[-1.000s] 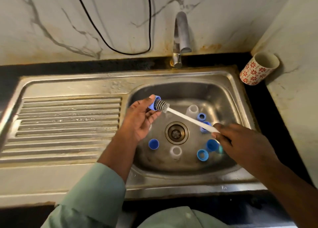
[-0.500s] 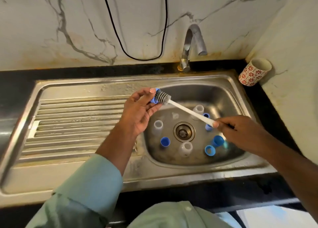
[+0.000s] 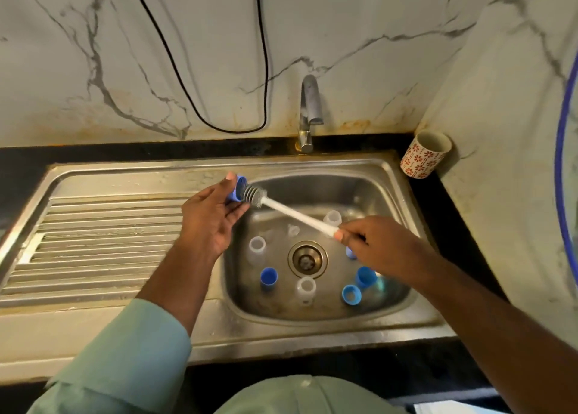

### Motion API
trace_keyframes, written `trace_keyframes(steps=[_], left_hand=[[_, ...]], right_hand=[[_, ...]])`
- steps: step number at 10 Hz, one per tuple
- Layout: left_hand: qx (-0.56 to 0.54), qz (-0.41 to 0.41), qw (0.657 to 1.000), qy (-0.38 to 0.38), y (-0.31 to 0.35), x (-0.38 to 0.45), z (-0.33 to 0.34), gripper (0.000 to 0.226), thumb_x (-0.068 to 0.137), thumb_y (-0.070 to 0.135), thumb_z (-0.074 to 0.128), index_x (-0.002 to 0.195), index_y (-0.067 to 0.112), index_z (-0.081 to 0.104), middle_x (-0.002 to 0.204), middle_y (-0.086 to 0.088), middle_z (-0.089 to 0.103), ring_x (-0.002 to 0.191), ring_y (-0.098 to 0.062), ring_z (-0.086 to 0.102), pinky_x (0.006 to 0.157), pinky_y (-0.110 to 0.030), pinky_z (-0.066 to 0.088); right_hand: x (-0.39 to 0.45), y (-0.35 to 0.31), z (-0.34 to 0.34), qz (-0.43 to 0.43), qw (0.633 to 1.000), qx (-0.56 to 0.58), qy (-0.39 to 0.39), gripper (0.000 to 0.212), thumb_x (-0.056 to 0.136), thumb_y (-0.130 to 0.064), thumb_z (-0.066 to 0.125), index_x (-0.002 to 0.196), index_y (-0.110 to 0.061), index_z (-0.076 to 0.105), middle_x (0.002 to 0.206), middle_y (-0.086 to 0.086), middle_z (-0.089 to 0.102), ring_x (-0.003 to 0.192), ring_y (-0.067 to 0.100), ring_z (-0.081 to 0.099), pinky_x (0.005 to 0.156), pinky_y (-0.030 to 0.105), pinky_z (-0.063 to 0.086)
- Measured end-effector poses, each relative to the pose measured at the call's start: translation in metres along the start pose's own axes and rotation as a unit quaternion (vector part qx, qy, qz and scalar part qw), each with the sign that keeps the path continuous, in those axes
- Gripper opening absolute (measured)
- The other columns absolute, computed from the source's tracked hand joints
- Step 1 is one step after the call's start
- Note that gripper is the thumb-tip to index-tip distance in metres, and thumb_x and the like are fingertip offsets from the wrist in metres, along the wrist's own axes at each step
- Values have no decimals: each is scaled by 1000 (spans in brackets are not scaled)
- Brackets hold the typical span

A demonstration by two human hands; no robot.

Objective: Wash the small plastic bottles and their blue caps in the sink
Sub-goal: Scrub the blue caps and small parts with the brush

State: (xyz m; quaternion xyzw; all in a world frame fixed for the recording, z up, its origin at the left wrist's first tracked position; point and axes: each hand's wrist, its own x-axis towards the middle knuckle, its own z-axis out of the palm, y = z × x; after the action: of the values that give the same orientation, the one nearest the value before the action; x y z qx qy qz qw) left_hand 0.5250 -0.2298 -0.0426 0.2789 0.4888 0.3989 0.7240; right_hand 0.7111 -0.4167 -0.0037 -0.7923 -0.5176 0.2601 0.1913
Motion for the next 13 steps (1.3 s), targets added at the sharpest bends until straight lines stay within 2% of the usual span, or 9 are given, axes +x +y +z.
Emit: trace_keyframes(steps=[4, 5, 6, 7, 8, 10, 11, 12, 13], left_hand=[[-1, -4, 1000, -19, -3, -11, 8, 40, 83, 17, 76, 119, 1, 65, 111, -17, 72, 102, -28, 71, 90, -40, 58], [-28, -2, 1000, -14, 0, -11, 5, 43, 82, 17, 76, 121, 3, 64, 114, -18, 71, 103, -28, 71, 87, -38, 59], [-34, 0, 999, -38, 3, -15, 5, 46, 84, 16, 74, 126, 5, 61, 116, -16, 71, 102, -27, 71, 81, -35, 61], [-33, -2, 999, -38, 5, -18, 5, 50, 81, 17, 76, 128, 7, 61, 117, -16, 70, 103, -28, 71, 76, -33, 61], [-19, -13, 998, -63, 3, -22, 4, 56, 79, 17, 76, 131, 6, 58, 116, -19, 70, 101, -30, 71, 76, -34, 61], [-36, -19, 994, -101, 7, -27, 9, 76, 71, 14, 78, 141, 15, 47, 113, -18, 71, 98, -30, 72, 87, -41, 59], [-57, -14, 991, -116, 8, -32, 12, 77, 70, 12, 77, 140, 17, 45, 112, -19, 71, 96, -29, 73, 89, -43, 58], [-87, -3, 990, -109, 13, -34, 15, 71, 75, 8, 74, 139, 20, 45, 108, -19, 71, 93, -29, 74, 77, -38, 61], [-90, -7, 988, -125, 13, -37, 14, 75, 73, 7, 74, 140, 20, 44, 108, -20, 71, 96, -30, 73, 78, -39, 61]], right_hand=[[-4, 4, -9, 1, 1000, 9, -12, 38, 99, -37, 50, 68, -18, 62, 73, 8, 68, 69, 25, 64, 70, 42, 52], [-6, 0, -5, 3, 999, 22, -27, 39, 98, -37, 52, 72, -12, 65, 68, 10, 65, 54, 15, 54, 56, 31, 45], [-9, 1, -8, 13, 1000, 18, 7, 33, 98, -39, 51, 78, -21, 67, 60, -3, 54, 49, 3, 42, 53, 23, 35], [-15, 4, -7, -38, 975, -215, 49, 32, 99, -45, 44, 123, -33, 61, 93, -11, 61, 69, 4, 48, 60, 22, 34], [-16, 12, -11, -77, 949, -245, 185, 31, 92, -44, 55, 116, -30, 68, 95, -6, 64, 76, 16, 61, 60, 25, 42], [-22, 6, -17, -38, 986, -155, 41, 35, 98, -50, 41, 120, -34, 63, 69, -11, 56, 61, 2, 53, 55, 18, 37], [-19, 5, -16, -5, 989, -121, 86, 29, 98, -48, 45, 99, -30, 67, 66, -10, 59, 57, -1, 55, 53, 18, 37], [-27, -2, -11, 105, 971, 204, -60, 34, 98, -43, 49, 90, -18, 71, 57, -5, 54, 42, 5, 43, 46, 21, 34], [-29, -2, -15, 95, 955, 259, -107, 30, 97, -39, 55, 91, -14, 71, 62, 1, 58, 47, 11, 48, 46, 21, 38]])
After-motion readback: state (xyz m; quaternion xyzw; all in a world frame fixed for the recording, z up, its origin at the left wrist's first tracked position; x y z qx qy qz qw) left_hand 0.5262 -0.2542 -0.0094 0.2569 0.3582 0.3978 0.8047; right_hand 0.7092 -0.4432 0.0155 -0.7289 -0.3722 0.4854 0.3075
